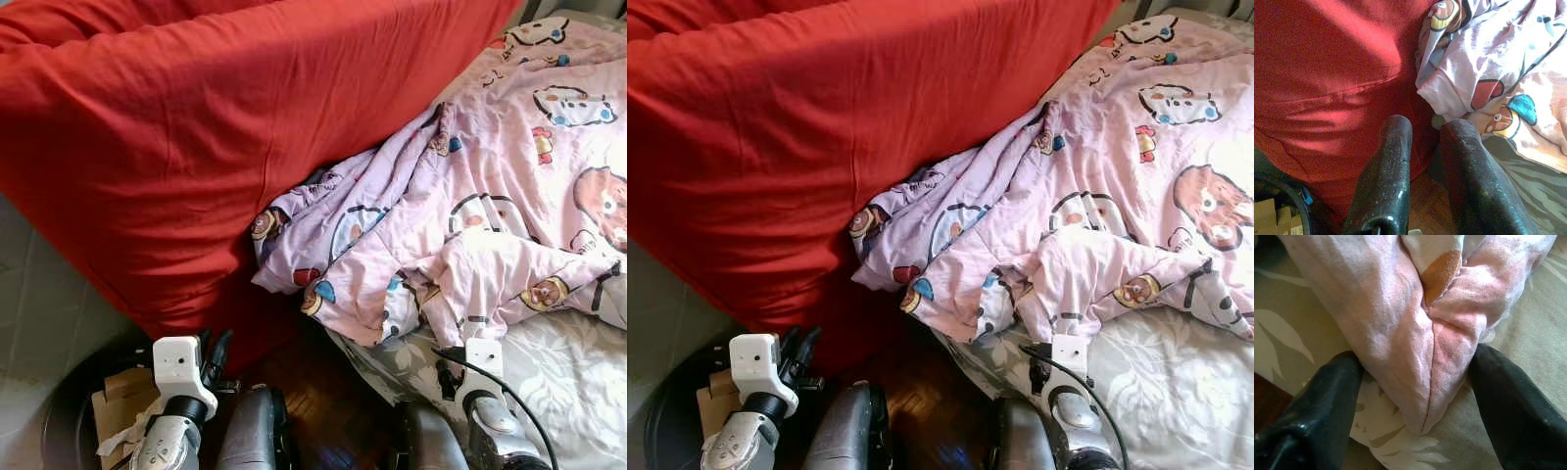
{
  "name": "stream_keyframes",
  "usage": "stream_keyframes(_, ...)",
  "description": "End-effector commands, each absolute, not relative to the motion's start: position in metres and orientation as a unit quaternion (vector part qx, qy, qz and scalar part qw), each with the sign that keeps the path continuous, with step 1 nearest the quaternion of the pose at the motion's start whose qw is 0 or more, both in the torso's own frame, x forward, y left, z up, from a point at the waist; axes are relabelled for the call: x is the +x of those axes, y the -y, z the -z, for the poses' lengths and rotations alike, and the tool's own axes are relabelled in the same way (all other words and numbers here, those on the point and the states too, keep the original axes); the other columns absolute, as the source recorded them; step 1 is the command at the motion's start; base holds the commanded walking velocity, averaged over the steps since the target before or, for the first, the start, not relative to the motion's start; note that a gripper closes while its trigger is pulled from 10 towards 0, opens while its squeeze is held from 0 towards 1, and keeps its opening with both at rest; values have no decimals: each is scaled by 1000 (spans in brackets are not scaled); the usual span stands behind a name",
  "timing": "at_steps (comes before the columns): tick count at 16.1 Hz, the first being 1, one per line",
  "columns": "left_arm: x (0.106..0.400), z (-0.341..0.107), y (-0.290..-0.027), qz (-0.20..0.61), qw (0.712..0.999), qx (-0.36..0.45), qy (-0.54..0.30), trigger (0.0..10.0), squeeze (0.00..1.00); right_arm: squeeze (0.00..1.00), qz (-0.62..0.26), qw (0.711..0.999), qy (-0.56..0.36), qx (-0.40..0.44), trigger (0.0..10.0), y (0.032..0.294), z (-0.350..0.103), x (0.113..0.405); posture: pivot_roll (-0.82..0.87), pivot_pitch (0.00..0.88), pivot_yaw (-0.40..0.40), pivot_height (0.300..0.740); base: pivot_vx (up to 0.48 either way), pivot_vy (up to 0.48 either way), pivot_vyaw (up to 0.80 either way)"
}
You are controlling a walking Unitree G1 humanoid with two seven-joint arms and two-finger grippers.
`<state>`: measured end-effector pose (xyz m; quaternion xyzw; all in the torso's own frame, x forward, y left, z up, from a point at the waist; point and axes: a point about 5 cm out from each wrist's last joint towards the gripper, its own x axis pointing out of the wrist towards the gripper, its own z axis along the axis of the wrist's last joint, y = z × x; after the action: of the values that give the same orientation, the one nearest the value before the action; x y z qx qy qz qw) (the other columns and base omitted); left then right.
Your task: Clean up the room
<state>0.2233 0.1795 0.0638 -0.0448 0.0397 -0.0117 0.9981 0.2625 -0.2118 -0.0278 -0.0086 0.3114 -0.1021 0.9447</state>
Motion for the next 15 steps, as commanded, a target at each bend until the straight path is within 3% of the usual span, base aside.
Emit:
stream_keyframes(1, 219, -63, -183, 7, 998, -45, -45, 10000, 0, 0, 100, 939, -328, -2, 0, 208, 33, 257, 111, 222, 51, 621, 0, 0, 0)
stream_keyframes(10, 215, -60, -183, 4, 997, -46, -56, 10000, 0, 0, 98, 938, -334, 0, 0, 206, 37, 254, 113, 216, 52, 621, 0, 0, 0)
stream_keyframes(15, 229, -51, -181, 5, 997, -48, -63, 10000, 0, 0, 96, 941, -324, 6, 0, 204, 31, 262, 96, 156, 52, 621, 0, 0, 0)
